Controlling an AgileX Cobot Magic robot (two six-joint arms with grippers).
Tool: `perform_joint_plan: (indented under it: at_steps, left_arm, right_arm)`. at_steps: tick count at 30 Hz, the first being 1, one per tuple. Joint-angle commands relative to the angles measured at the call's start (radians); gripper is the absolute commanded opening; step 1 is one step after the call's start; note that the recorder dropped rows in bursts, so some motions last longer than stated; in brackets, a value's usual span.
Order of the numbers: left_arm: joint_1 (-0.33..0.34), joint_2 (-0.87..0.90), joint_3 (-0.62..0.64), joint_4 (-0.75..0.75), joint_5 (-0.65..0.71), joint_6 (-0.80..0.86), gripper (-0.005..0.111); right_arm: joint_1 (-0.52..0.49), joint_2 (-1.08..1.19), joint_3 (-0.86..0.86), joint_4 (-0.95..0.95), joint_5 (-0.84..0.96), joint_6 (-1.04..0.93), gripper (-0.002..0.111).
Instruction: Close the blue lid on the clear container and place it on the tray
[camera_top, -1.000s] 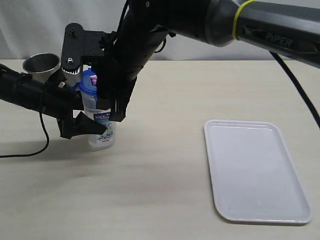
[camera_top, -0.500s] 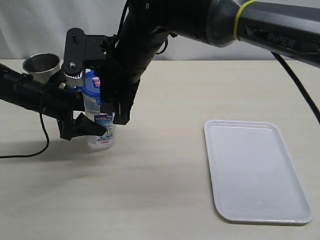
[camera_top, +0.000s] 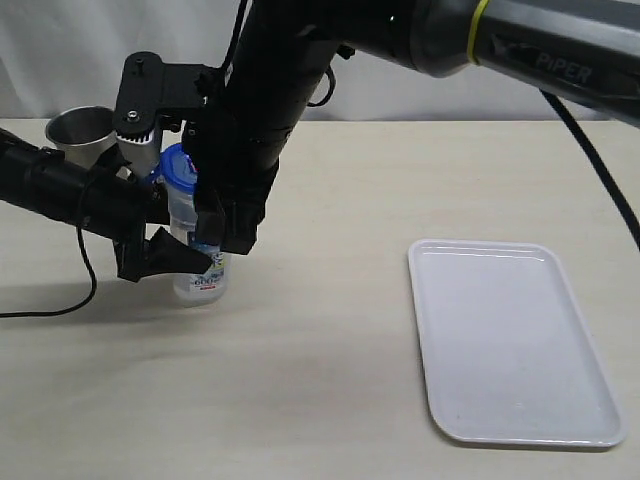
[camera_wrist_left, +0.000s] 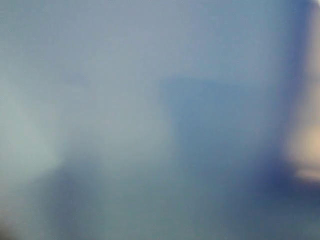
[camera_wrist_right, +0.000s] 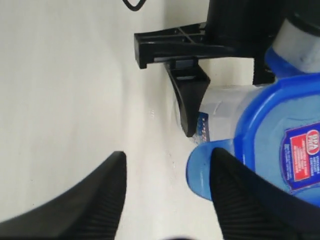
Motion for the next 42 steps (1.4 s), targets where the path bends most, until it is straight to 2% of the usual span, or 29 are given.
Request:
perform_joint_plan:
  at_steps: [1, 18, 23, 26, 29, 33, 42]
  left_arm:
    - [-0.001, -0.005, -0.003, -0.037, 0.017, 0.024, 0.000]
    - [-0.001, -0.005, -0.003, -0.037, 0.017, 0.024, 0.000]
    - [-0.001, -0.005, -0.003, -0.037, 0.019, 0.024, 0.000]
    - [-0.001, -0.005, -0.003, -0.037, 0.019, 0.024, 0.000]
    - [-0.001, -0.005, -0.003, -0.037, 0.019, 0.024, 0.000]
    - [-0.001, -0.005, -0.003, -0.037, 0.019, 0.024, 0.000]
    - [-0.001, -0.005, -0.003, -0.037, 0.019, 0.024, 0.000]
  right_arm:
    - [0.001, -0.001, -0.005, 0.008, 0.019, 0.012, 0.059]
    - [0.001, -0.063, -0.012, -0.007, -0.002, -0.001, 0.059]
    - [-0.001, -0.096, -0.012, -0.097, -0.049, 0.036, 0.059]
    - [-0.001, -0.087, -0.012, -0.211, -0.119, 0.108, 0.050]
    - [-0.001, -0.053, -0.012, -0.218, -0.133, 0.097, 0.040]
    - [-0.001, -0.005, -0.012, -0.156, -0.146, 0.047, 0.040]
    - [0.001, 0.038, -0.012, -0.143, -0.120, 0.030, 0.040]
